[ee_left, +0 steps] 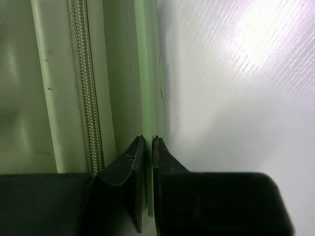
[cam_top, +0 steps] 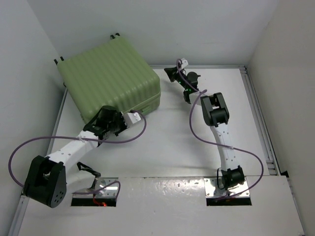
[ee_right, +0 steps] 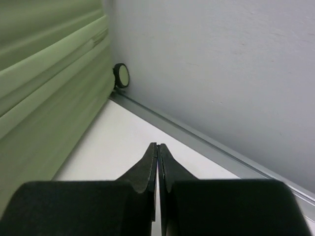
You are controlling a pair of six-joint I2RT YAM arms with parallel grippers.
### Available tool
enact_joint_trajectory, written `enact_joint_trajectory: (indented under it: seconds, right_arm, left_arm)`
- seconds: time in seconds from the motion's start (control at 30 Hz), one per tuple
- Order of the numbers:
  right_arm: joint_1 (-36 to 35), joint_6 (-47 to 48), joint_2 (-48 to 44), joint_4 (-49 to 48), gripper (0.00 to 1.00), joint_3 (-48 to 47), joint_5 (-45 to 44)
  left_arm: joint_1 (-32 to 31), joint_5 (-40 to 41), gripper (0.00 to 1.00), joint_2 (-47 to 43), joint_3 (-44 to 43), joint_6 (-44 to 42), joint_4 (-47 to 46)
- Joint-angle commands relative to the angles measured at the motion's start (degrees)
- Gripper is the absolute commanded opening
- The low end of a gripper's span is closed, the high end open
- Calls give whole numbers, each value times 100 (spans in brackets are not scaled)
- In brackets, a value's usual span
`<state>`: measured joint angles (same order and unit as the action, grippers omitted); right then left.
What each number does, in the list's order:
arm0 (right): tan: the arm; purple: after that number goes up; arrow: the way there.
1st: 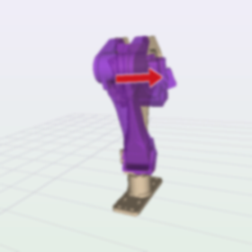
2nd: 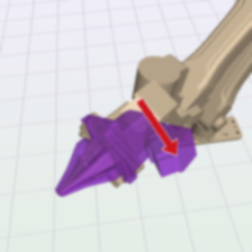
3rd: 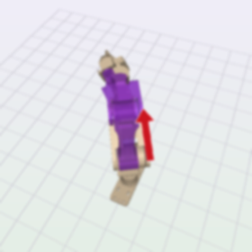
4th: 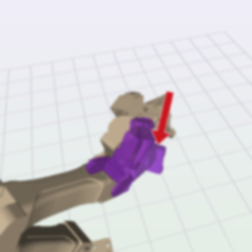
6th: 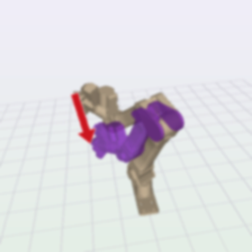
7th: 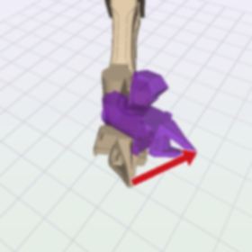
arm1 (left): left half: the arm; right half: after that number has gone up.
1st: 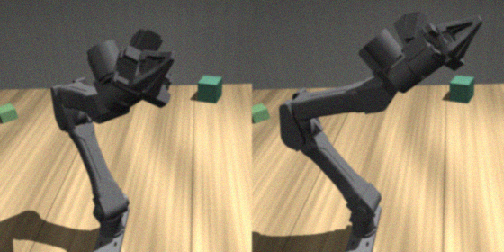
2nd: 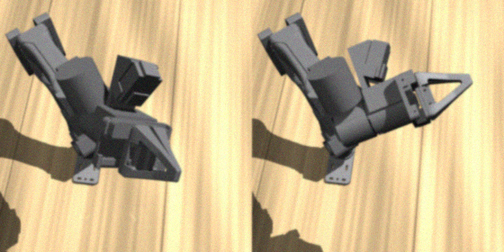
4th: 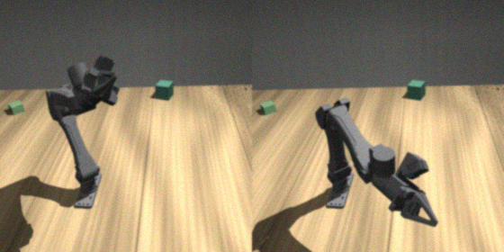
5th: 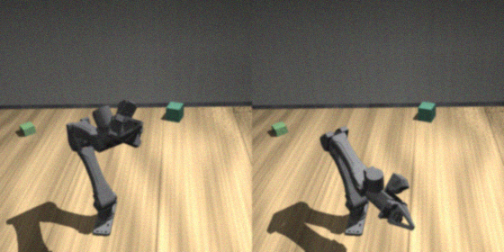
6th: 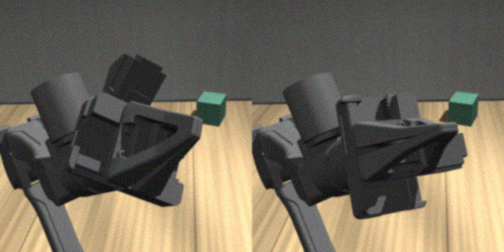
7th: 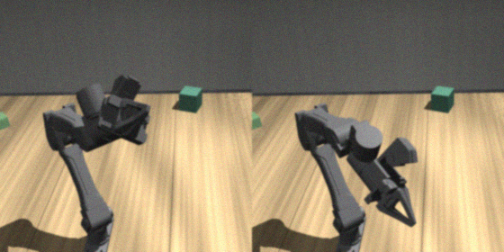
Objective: Pack the luggage
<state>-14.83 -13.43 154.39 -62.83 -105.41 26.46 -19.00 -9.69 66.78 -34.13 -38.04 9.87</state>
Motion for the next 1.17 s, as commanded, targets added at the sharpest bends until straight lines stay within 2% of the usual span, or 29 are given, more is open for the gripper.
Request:
enact_joint_trajectory:
  seconds: [0.0,0.07,0.13,0.17,0.27,0.3,0.33,0.37,0.4,0.43,0.47,0.5,0.57,0.6,0.67,0.7,0.73,0.77,0.87,1.03,1.13]
  right_arm:
    - [-90,-37,57,-230,0,-428,-387]
    - [-108,-63,-179,-300,1,-184,-448]
    - [-73,-2,-408,-502,9,256,-492]
    - [-47,7,-810,-581,22,623,-475]
    - [103,191,-1531,-626,37,1661,-448]
    - [234,235,-1943,-617,50,1907,-405]
    - [296,384,-2382,-477,57,2588,-283]
    - [401,394,-2587,-372,66,2813,-212]
    - [480,429,-2998,91,69,3024,-150]
    - [594,420,-3481,243,72,3591,-37]
    - [639,394,-3703,410,75,3771,34]
    - [709,368,-4332,716,82,4069,96]
    - [1007,87,-4723,1288,92,4527,630]
    - [1078,25,-5273,1926,99,4529,954]
    - [1316,-203,-5602,3480,99,4538,1499]
    - [1360,-134,-5908,3853,99,4538,1590]
    - [1395,-38,-6251,4771,99,4581,1634]
    - [1395,311,-6585,5049,99,4721,1669]
    - [1421,525,-7288,5787,99,5133,1486]
    - [1448,456,-8238,5940,99,5882,1134]
    - [1457,438,-8635,5984,99,6137,950]
  left_arm:
    - [222,477,0,362,83,-37,719]
    - [274,477,0,362,-58,77,666]
    - [274,424,5,291,-268,260,605]
    - [274,277,15,204,-357,314,604]
    - [274,56,41,20,-733,612,552]
    - [214,55,46,19,-866,753,551]
    - [213,55,52,-51,-998,946,438]
    - [65,177,64,-51,-1347,1357,350]
    - [11,265,71,-51,-1560,1587,349]
    - [11,371,81,-51,-1779,1850,349]
    - [-59,494,92,70,-2260,2410,349]
    - [-112,677,100,124,-2534,2624,462]
    - [-182,907,100,229,-3262,3220,725]
    - [-183,1238,100,230,-3449,3407,788]
    - [-235,1426,100,283,-3749,3619,955]
    - [-157,1426,100,230,-3820,3689,956]
    - [-95,1348,100,12,-3760,3690,956]
    - [-34,1278,100,-103,-3689,3690,956]
    - [20,1330,100,-445,-3285,3760,956]
    - [133,1566,100,-842,-2618,3822,1131]
    - [326,1567,100,-974,-2686,3647,1376]
